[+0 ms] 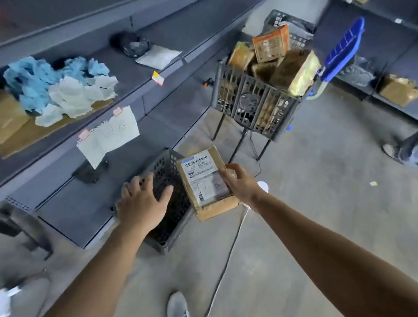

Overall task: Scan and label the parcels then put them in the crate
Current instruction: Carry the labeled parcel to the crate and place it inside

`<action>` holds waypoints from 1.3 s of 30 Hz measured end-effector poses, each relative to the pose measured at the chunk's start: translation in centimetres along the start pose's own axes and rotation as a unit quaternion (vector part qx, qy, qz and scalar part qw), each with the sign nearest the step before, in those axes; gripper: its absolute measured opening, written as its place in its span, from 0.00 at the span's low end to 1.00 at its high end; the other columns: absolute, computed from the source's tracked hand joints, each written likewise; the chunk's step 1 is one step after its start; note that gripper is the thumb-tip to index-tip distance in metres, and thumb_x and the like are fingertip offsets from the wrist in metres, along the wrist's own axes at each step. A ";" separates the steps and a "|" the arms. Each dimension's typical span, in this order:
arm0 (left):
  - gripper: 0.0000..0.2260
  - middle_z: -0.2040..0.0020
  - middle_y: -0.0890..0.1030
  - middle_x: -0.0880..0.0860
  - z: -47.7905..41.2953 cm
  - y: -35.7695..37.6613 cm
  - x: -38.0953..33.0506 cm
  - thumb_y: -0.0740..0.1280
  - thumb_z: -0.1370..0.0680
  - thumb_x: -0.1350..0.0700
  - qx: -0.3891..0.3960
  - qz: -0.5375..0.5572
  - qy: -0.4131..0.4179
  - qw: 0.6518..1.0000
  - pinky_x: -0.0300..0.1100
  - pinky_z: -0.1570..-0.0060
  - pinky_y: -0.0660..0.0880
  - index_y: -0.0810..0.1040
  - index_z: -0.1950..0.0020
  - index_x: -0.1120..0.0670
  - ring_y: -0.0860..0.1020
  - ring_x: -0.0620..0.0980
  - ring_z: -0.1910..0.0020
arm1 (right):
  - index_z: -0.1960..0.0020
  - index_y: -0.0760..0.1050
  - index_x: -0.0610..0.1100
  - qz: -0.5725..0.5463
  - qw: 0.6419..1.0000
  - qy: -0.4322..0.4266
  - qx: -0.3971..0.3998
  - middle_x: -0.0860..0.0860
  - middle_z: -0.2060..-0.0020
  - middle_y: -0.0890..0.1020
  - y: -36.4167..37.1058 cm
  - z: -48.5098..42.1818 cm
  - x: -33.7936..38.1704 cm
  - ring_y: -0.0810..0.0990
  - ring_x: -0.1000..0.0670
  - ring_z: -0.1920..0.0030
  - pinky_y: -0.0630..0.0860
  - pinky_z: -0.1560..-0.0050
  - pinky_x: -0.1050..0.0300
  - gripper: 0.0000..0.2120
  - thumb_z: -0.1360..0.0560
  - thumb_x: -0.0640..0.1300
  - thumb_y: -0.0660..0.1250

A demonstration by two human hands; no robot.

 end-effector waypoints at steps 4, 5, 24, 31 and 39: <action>0.33 0.22 0.54 0.57 -3.2 0.2 2.5 0.50 0.22 0.33 0.002 0.010 -0.079 0.997 0.59 0.31 0.60 0.52 0.21 0.47 0.54 0.60 0.25 | 0.31 0.70 0.44 0.040 0.997 -0.020 0.062 0.51 0.45 0.76 2.2 -5.5 2.5 0.74 0.49 0.45 0.67 0.52 0.63 0.23 0.18 0.58 0.59; 0.32 0.22 0.54 0.57 -3.8 0.5 3.0 0.50 0.22 0.33 0.001 0.014 -0.099 0.995 0.59 0.31 0.61 0.52 0.21 0.47 0.54 0.60 0.25 | 0.32 0.71 0.43 0.057 0.995 -0.025 0.076 0.52 0.46 0.75 3.0 -7.2 2.5 0.75 0.50 0.45 0.68 0.54 0.66 0.23 0.19 0.58 0.59; 0.32 0.23 0.57 0.55 -17.0 29.5 20.1 0.51 0.22 0.33 -0.054 0.025 -0.322 0.945 0.59 0.32 0.64 0.53 0.22 0.47 0.56 0.58 0.25 | 0.28 0.62 0.46 0.205 0.926 -0.092 0.303 0.44 0.40 0.78 38.2 -34.6 -16.0 0.75 0.46 0.51 0.77 0.50 0.50 0.27 0.19 0.62 0.55; 0.34 0.22 0.55 0.57 -22.9 37.9 26.0 0.48 0.23 0.32 -0.085 -0.036 -0.309 0.947 0.59 0.31 0.63 0.52 0.22 0.48 0.55 0.59 0.24 | 0.31 0.63 0.42 0.228 0.911 -0.111 0.324 0.43 0.42 0.78 50.3 -41.2 -23.0 0.76 0.43 0.50 0.68 0.53 0.54 0.27 0.18 0.62 0.52; 0.34 0.22 0.54 0.56 -26.3 42.3 28.4 0.48 0.24 0.31 -0.117 -0.065 -0.275 0.952 0.59 0.29 0.61 0.51 0.22 0.46 0.54 0.59 0.23 | 0.27 0.59 0.40 0.237 0.900 -0.107 0.351 0.36 0.33 0.74 59.3 -45.1 -29.1 0.74 0.37 0.35 0.69 0.42 0.51 0.27 0.17 0.59 0.50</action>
Point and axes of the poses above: each hand's wrist, its own z-axis away from the middle knuckle, its own y-axis out of the palm, x = y × z, the point moved 8 cm from there along -z, towards the middle knuckle
